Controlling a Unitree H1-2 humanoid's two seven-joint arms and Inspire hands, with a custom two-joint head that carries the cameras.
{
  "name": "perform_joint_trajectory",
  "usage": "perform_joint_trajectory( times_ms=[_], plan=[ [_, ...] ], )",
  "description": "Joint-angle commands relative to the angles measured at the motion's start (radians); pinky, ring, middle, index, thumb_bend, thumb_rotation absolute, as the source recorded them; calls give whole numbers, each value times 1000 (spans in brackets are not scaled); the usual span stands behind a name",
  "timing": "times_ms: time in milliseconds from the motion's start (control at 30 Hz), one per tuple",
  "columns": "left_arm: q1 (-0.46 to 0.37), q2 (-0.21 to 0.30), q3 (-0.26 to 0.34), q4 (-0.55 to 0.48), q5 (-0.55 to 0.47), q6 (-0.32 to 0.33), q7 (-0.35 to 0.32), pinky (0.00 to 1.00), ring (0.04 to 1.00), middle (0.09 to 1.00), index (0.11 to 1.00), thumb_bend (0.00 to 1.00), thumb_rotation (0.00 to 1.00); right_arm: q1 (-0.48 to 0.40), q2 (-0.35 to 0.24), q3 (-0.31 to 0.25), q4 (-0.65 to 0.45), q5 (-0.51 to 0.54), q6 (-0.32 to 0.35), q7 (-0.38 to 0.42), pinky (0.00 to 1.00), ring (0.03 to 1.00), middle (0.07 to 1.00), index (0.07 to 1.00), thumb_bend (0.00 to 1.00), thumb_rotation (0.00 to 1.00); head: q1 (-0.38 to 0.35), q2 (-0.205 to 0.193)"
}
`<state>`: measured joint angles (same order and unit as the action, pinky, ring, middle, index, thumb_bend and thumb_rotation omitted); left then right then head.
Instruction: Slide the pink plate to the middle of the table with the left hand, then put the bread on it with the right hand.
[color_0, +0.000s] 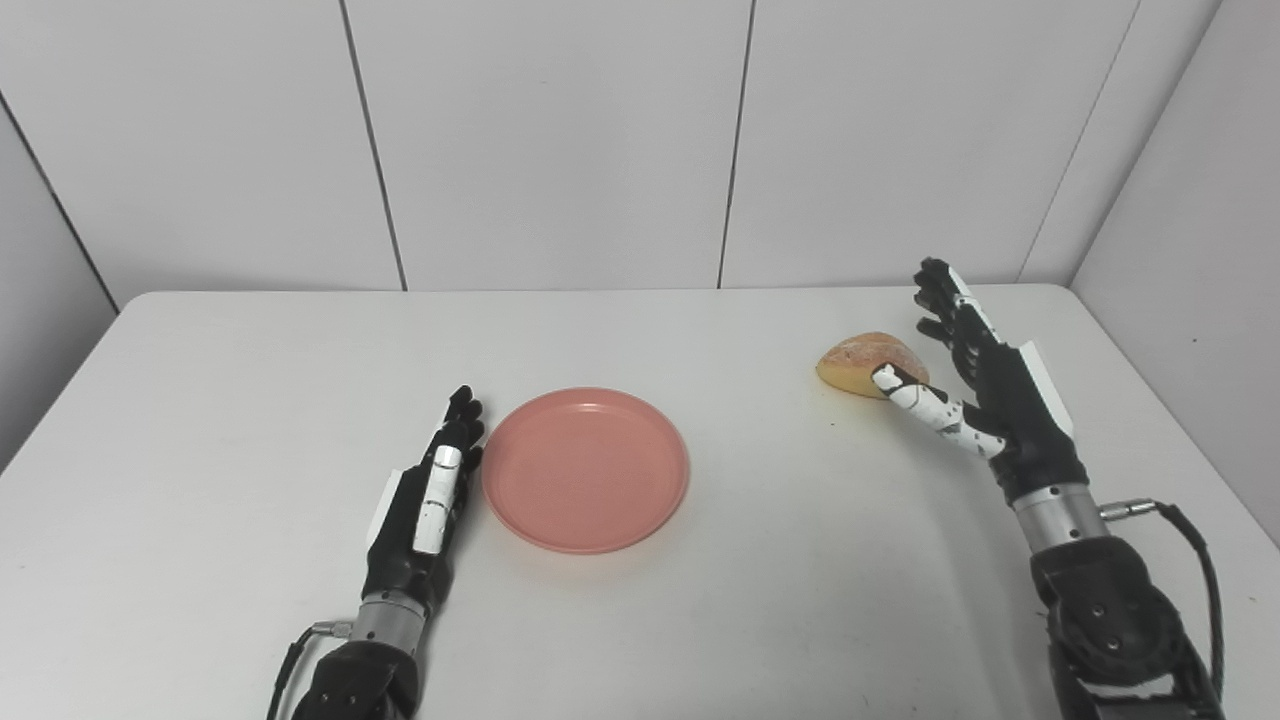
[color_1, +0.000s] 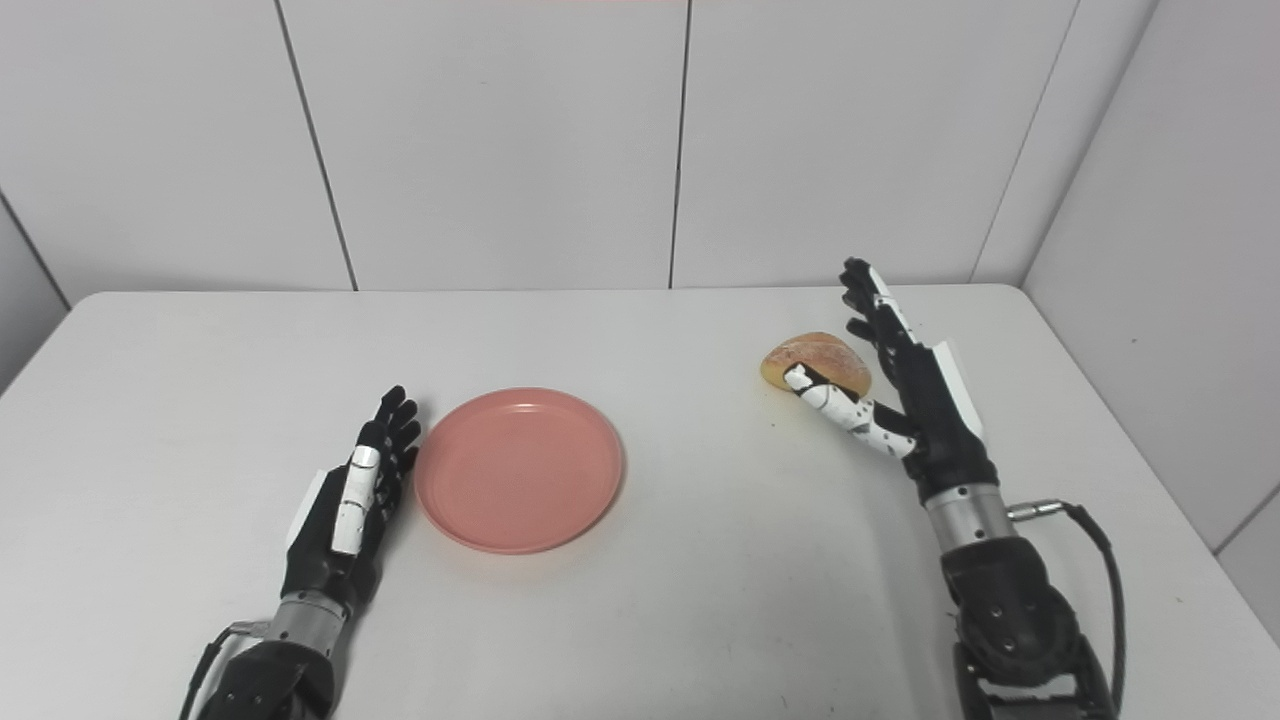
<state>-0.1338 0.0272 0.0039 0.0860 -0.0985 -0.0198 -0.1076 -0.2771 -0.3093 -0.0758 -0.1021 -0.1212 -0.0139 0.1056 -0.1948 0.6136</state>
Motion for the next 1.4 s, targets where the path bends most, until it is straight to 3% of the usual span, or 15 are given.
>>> perform_joint_trajectory(
  times_ms=[0, 233, 433, 700, 1000, 1367],
  plan=[
    [-15, 9, 7, 5, -11, -57, -9, 1000, 1000, 1000, 1000, 669, 1000, -69, -38, -2, 8, -1, 23, 15, 907, 933, 932, 935, 648, 486, -3, -5],
    [-23, 10, 26, 38, -15, -102, -1, 1000, 1000, 1000, 1000, 661, 1000, -162, -89, 27, 74, -43, 57, 47, 910, 939, 926, 930, 677, 374, -44, -16],
    [-30, 15, 48, 59, -21, -122, 5, 1000, 1000, 1000, 1000, 689, 1000, -246, -127, 77, 171, -121, 51, 62, 900, 929, 913, 927, 718, 407, -98, -25],
    [-41, 13, 75, 84, -20, -135, 16, 1000, 1000, 1000, 1000, 708, 1000, -352, -154, 153, 303, -243, 68, 73, 851, 894, 899, 901, 744, 374, -139, -31],
    [-35, 20, 82, 66, -37, -106, 8, 1000, 1000, 1000, 1000, 688, 1000, -434, -176, 219, 460, -316, 35, 73, 828, 897, 908, 893, 766, 268, -150, -30],
    [-23, 19, 76, 17, -48, -68, 9, 1000, 1000, 1000, 1000, 680, 1000, -478, -214, 272, 535, -341, 23, 102, 794, 888, 913, 894, 765, 239, -149, -28]
  ],
)
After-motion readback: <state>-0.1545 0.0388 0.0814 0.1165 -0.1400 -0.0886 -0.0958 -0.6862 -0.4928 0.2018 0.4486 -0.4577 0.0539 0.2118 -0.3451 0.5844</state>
